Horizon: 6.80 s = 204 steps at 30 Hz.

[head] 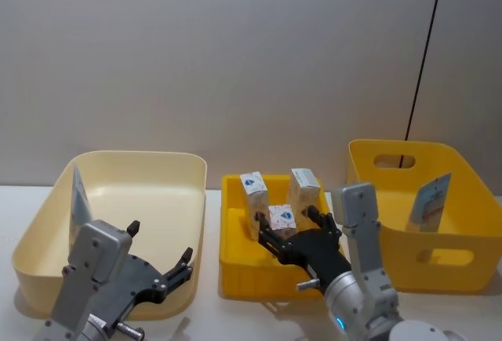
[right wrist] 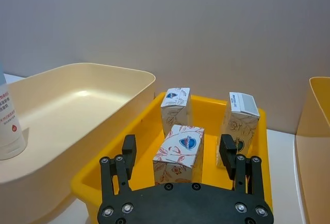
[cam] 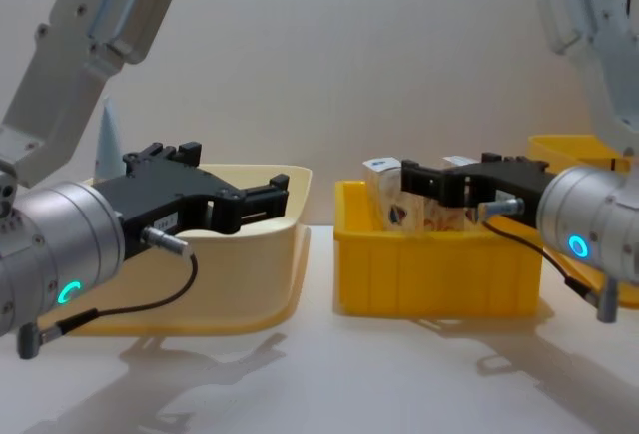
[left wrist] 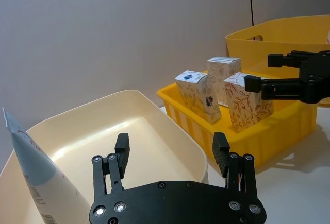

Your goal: Bimanual collaborative sorting of washing and personal care products

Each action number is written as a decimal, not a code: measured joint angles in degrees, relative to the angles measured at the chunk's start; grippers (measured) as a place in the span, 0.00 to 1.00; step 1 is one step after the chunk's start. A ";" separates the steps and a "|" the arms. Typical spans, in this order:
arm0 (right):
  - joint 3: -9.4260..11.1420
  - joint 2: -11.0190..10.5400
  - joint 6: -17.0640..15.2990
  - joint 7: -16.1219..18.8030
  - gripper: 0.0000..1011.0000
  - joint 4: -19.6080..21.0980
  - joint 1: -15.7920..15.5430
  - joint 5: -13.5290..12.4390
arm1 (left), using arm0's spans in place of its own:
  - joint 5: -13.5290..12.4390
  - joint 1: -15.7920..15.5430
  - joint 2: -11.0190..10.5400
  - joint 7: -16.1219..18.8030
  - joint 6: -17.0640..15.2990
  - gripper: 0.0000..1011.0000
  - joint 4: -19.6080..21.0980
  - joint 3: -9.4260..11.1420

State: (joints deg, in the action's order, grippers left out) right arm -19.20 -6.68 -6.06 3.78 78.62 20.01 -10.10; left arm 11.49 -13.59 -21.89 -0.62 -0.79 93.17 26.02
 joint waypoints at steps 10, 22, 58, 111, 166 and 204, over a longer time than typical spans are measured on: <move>-0.34 1.80 -0.60 -0.57 0.99 -3.74 2.14 1.05 | 0.00 0.00 0.00 0.00 0.00 0.99 0.01 0.00; -0.03 3.77 -1.36 -1.83 0.99 -7.46 3.75 1.85 | 0.00 0.00 0.00 0.00 0.00 0.99 0.01 0.00; 1.22 5.25 1.43 -1.93 0.41 -9.33 4.28 2.34 | 0.00 0.00 0.00 0.00 0.00 0.99 0.01 0.00; 22.95 -0.04 18.54 -8.62 0.41 8.39 0.33 1.78 | -0.01 0.00 0.00 0.00 -0.01 0.99 0.01 0.00; 23.36 1.70 6.07 -11.28 0.41 -2.29 1.90 8.59 | 0.00 0.00 0.00 0.00 0.00 0.99 0.01 0.00; 23.43 2.85 10.49 -6.49 0.99 -0.33 1.25 6.55 | 0.00 0.00 0.00 0.00 -0.01 0.99 0.01 0.00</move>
State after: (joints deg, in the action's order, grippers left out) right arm 4.23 -3.84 4.44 -2.71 78.29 21.26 -3.56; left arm 11.48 -13.59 -21.90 -0.63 -0.80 93.18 26.02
